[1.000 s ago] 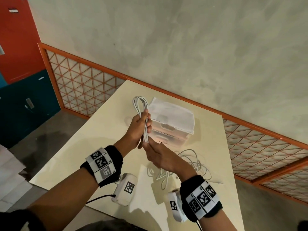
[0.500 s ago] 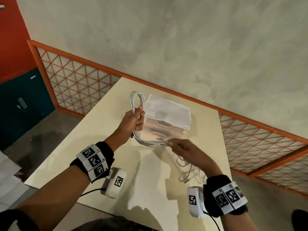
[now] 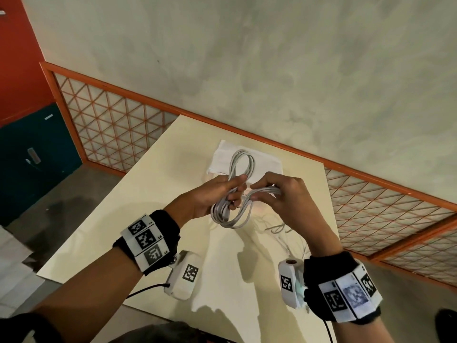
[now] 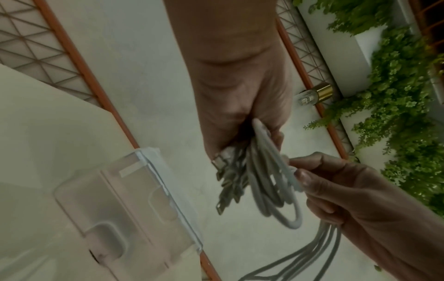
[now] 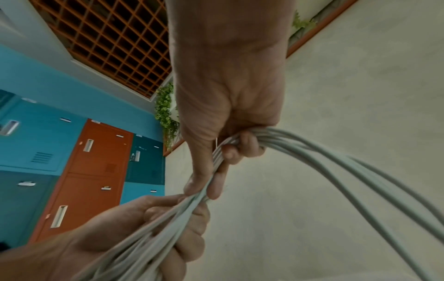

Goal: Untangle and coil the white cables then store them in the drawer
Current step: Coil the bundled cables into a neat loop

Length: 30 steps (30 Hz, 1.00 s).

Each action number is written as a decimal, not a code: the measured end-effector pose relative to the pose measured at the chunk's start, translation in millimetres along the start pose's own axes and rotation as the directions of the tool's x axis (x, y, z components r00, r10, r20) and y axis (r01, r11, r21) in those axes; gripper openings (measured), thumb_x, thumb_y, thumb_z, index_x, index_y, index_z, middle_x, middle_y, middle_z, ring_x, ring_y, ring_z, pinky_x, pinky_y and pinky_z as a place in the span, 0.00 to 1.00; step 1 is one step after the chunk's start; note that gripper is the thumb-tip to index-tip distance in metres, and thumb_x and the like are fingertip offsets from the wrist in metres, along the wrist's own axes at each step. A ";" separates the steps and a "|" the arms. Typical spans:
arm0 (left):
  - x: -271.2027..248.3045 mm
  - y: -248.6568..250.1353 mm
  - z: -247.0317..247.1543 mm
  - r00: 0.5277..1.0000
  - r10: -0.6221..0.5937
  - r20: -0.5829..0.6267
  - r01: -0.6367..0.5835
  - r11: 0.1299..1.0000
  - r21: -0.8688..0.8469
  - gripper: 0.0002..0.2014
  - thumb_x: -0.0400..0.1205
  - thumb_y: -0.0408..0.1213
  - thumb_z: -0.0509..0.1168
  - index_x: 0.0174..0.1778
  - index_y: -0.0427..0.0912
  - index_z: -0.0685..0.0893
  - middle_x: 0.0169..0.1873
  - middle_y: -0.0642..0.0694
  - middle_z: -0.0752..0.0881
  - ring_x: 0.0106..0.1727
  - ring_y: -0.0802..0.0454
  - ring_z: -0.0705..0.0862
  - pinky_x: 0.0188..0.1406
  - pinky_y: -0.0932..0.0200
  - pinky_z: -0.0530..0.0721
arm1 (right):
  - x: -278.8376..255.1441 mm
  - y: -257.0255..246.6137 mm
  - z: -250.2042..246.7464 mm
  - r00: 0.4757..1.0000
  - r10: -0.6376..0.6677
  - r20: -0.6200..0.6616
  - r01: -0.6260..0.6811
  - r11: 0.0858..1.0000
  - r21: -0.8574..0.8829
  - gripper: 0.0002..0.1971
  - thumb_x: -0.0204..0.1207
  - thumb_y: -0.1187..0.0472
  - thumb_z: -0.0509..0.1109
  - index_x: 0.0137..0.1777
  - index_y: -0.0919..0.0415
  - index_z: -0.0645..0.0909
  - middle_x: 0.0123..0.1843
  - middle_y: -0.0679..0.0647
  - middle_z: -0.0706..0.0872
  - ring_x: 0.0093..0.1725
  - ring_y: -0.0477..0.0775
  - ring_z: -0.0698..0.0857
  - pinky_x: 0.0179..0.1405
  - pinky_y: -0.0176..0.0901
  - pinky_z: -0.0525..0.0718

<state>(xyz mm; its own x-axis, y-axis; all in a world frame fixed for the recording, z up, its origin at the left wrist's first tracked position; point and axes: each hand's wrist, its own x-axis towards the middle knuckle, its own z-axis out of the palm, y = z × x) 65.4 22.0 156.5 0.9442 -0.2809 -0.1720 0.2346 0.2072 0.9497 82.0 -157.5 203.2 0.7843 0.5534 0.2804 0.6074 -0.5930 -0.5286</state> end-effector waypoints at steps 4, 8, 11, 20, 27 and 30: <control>-0.1 -2.0 2.4 0.999 0.008 -0.036 -0.006 0.999 0.052 0.18 0.85 0.48 0.56 0.42 0.38 0.83 0.32 0.50 0.86 0.35 0.57 0.85 0.36 0.67 0.82 | 1.7 -6.9 -0.3 1.000 -0.022 0.002 0.022 0.996 -0.081 0.08 0.69 0.57 0.78 0.43 0.56 0.82 0.38 0.39 0.87 0.35 0.37 0.78 0.37 0.42 0.78; -4.3 -1.2 8.2 0.999 -0.008 0.048 0.010 0.999 -0.030 0.21 0.86 0.47 0.54 0.49 0.35 0.87 0.40 0.38 0.91 0.43 0.44 0.90 0.46 0.58 0.88 | 3.3 -13.0 0.7 0.997 -0.060 0.042 0.066 0.985 -0.156 0.08 0.71 0.58 0.76 0.43 0.55 0.79 0.41 0.46 0.86 0.39 0.48 0.78 0.38 0.49 0.77; -6.2 -0.6 13.6 0.997 -0.032 0.069 0.036 0.998 -0.060 0.22 0.85 0.49 0.56 0.35 0.41 0.89 0.35 0.38 0.90 0.40 0.40 0.89 0.51 0.48 0.86 | 4.6 -13.8 1.8 0.994 -0.093 0.057 0.102 0.979 -0.179 0.07 0.71 0.61 0.75 0.45 0.56 0.79 0.43 0.47 0.86 0.43 0.53 0.81 0.40 0.52 0.80; -3.4 -5.1 18.7 1.000 -0.023 -0.013 0.023 1.000 0.004 0.25 0.86 0.52 0.54 0.25 0.43 0.74 0.18 0.48 0.75 0.20 0.53 0.72 0.26 0.60 0.79 | 8.5 -3.5 0.9 0.979 -0.201 0.026 0.203 0.976 -0.074 0.10 0.67 0.60 0.79 0.43 0.58 0.81 0.40 0.46 0.80 0.38 0.42 0.79 0.39 0.35 0.78; -8.6 -5.5 16.5 0.996 -0.050 0.077 0.043 0.995 0.091 0.23 0.87 0.48 0.50 0.28 0.41 0.73 0.20 0.45 0.78 0.21 0.51 0.76 0.26 0.61 0.80 | 5.5 -2.9 -0.2 0.972 -0.230 0.043 0.231 0.973 -0.013 0.10 0.68 0.61 0.79 0.40 0.62 0.80 0.37 0.47 0.79 0.36 0.36 0.76 0.37 0.24 0.71; -10.9 -4.7 17.9 0.989 -0.067 0.131 0.061 0.997 0.051 0.21 0.87 0.46 0.51 0.30 0.41 0.73 0.20 0.45 0.78 0.22 0.50 0.77 0.29 0.59 0.81 | 5.7 -3.0 -0.6 0.968 -0.246 0.053 0.248 0.968 -0.028 0.10 0.68 0.61 0.79 0.39 0.63 0.79 0.36 0.46 0.77 0.35 0.35 0.74 0.36 0.24 0.69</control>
<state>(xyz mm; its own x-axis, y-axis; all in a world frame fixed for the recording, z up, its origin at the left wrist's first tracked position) 49.9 7.3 158.6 0.8881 -0.4141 -0.1997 0.2796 0.1418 0.9496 84.7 -152.9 206.9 0.6032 0.7121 0.3592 0.7860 -0.4540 -0.4197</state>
